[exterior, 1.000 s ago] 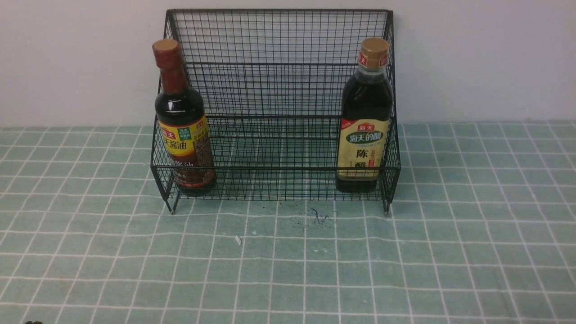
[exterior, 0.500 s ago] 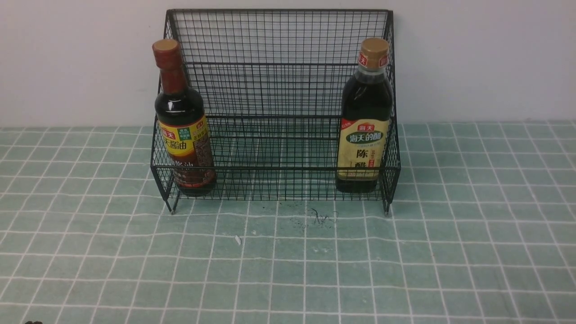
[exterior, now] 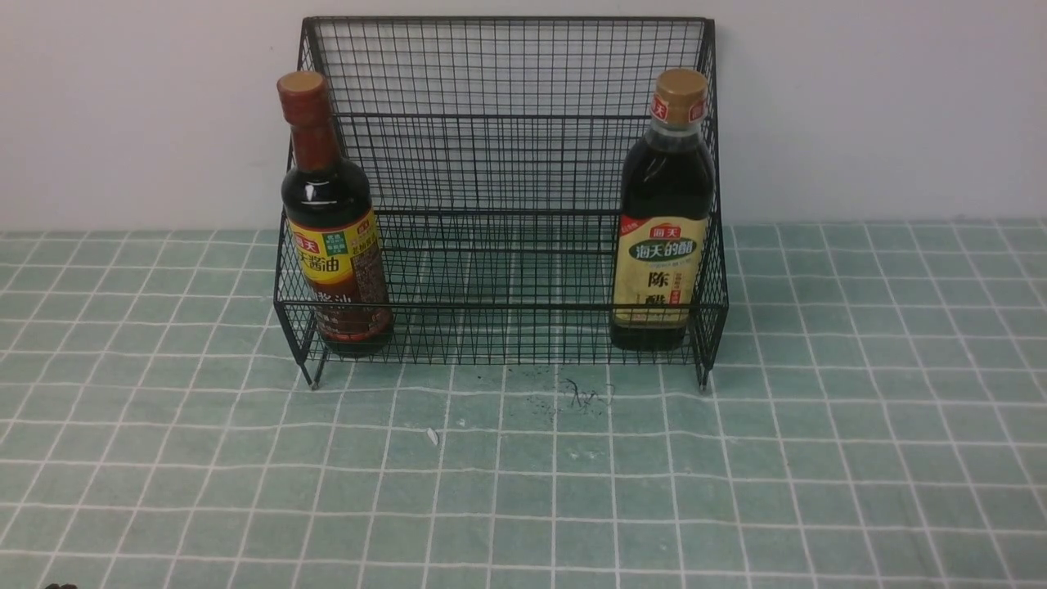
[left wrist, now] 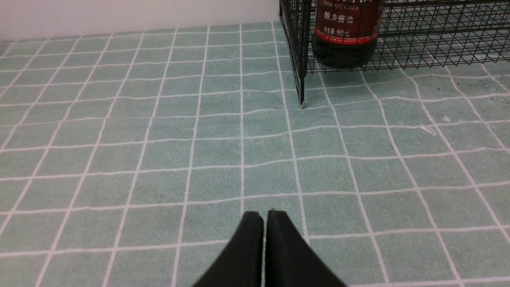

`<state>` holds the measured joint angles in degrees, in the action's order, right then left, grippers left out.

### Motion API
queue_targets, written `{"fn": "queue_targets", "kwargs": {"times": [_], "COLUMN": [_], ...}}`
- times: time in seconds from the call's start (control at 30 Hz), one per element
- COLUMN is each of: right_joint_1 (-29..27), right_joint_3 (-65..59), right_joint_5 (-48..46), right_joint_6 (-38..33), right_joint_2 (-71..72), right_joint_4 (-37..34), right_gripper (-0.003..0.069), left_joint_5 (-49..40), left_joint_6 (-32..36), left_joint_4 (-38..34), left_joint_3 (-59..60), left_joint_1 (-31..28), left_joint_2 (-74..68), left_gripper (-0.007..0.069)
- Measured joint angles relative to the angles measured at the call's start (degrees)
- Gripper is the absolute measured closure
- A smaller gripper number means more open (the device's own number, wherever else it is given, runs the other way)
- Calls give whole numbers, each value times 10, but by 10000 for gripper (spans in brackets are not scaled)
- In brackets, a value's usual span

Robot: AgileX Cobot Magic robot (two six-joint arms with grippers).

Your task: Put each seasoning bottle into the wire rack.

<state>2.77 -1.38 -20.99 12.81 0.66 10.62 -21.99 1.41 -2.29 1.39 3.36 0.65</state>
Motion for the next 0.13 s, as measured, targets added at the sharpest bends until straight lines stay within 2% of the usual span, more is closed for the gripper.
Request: {"fn": "queue_targets", "kwargs": {"times": [0.13], "right_joint_1": [0], "right_joint_3": [0], "right_joint_5": [0], "right_joint_6": [0], "right_joint_2": [0], "right_joint_4": [0], "right_gripper": [673], "left_joint_5": [0], "left_joint_6": [0], "left_joint_4": [0], "left_joint_3": [0], "left_joint_1": [0], "left_joint_2": [0], "left_gripper": [631]}}
